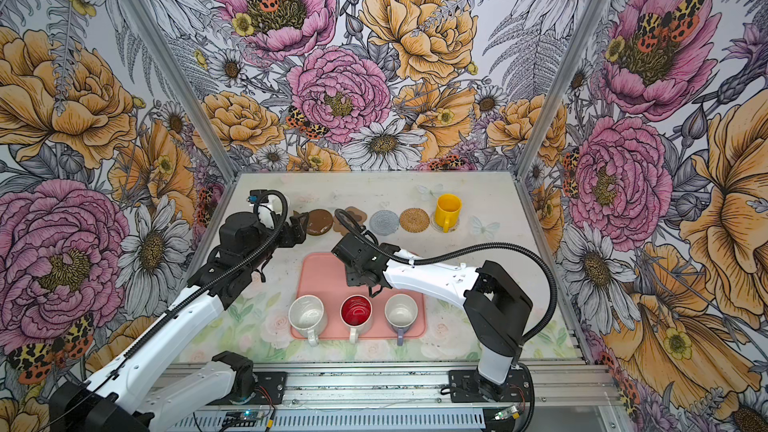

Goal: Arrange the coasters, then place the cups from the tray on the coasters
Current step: 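Lower the open right gripper over the black mug on the tray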

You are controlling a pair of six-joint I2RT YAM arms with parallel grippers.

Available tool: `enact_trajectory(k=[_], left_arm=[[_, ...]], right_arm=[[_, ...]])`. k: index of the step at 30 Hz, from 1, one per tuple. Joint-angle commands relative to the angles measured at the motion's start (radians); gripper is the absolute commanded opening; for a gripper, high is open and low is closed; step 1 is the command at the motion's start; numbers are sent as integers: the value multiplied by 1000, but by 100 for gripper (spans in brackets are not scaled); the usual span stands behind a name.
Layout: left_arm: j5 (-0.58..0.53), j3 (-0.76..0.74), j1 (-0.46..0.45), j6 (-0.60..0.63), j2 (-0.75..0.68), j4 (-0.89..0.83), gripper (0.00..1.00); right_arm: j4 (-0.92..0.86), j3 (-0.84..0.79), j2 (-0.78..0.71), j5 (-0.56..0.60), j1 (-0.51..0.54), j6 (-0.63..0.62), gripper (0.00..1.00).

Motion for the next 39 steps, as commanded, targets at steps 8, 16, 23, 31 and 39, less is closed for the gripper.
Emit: enact_trajectory(k=[8, 16, 23, 31, 39], left_arm=[[30, -18, 20, -9, -18, 40, 90], [31, -19, 25, -8, -18, 41, 91], [45, -17, 27, -7, -1, 44, 91], [45, -16, 31, -7, 5, 46, 91], [48, -14, 32, -9, 13, 46, 91]], right_arm=[[-2, 47, 58, 5, 5, 23, 59], [-2, 65, 94, 5, 4, 23, 57], [-2, 62, 113, 13, -1, 25, 53], [-2, 20, 85, 30, -19, 23, 48], [-3, -8, 64, 36, -34, 23, 46]])
